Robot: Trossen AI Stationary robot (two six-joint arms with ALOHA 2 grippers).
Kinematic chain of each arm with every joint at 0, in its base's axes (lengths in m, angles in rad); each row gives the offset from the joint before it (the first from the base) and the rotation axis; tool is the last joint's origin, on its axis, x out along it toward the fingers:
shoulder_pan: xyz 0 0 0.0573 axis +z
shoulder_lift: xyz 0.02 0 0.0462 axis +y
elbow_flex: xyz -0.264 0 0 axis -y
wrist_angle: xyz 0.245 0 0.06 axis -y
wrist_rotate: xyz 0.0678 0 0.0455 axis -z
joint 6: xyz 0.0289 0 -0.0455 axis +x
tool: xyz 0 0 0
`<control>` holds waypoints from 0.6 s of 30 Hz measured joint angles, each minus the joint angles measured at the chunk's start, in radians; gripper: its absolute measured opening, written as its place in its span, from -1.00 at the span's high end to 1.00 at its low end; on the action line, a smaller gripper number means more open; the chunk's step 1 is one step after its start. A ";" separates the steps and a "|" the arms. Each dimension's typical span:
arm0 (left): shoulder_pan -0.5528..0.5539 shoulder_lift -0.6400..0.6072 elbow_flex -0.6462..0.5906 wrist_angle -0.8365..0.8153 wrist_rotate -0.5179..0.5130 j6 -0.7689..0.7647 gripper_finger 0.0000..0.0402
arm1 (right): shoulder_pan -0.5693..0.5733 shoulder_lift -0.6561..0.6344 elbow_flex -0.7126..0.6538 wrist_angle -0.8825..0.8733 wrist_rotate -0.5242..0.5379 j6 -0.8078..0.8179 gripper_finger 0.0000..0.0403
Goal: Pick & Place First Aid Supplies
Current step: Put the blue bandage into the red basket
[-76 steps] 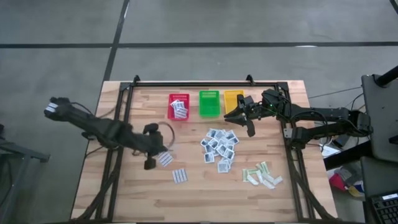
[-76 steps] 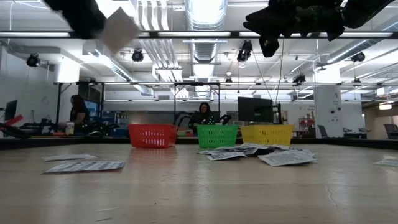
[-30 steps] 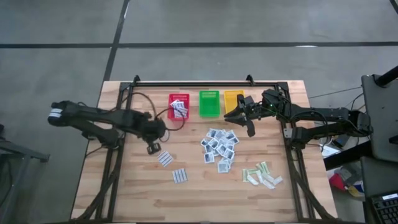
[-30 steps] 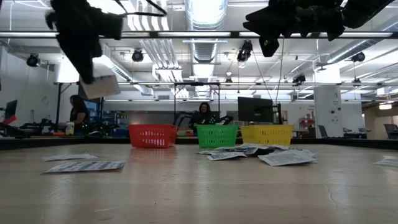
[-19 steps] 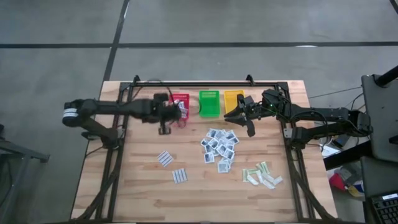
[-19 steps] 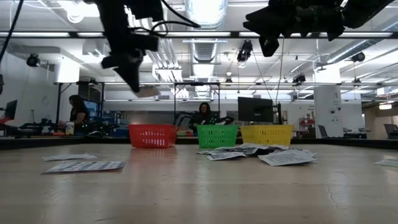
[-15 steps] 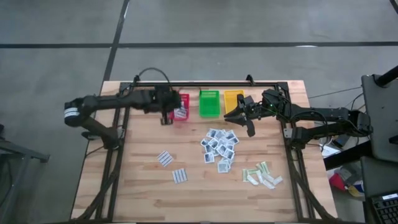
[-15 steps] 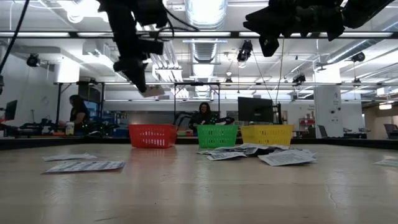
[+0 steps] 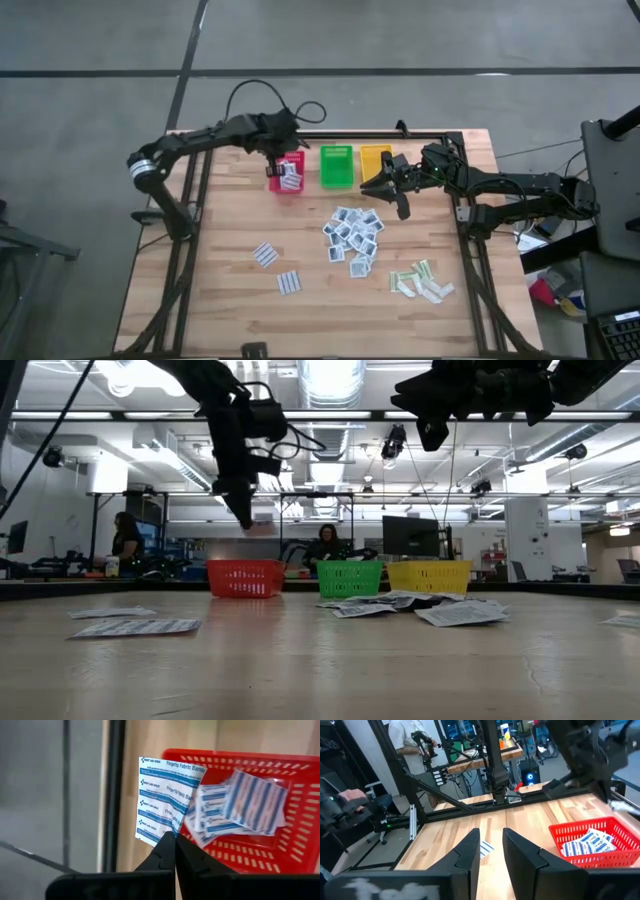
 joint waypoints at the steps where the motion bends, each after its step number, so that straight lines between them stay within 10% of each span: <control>1: 0.000 0.005 -0.002 0.001 0.007 -0.006 1.00 | 0.000 0.000 0.000 0.000 0.000 0.000 0.58; 18: -0.121 -0.007 -0.236 0.180 -0.005 -0.120 1.00 | 0.000 0.000 0.000 -0.001 0.000 -0.023 0.66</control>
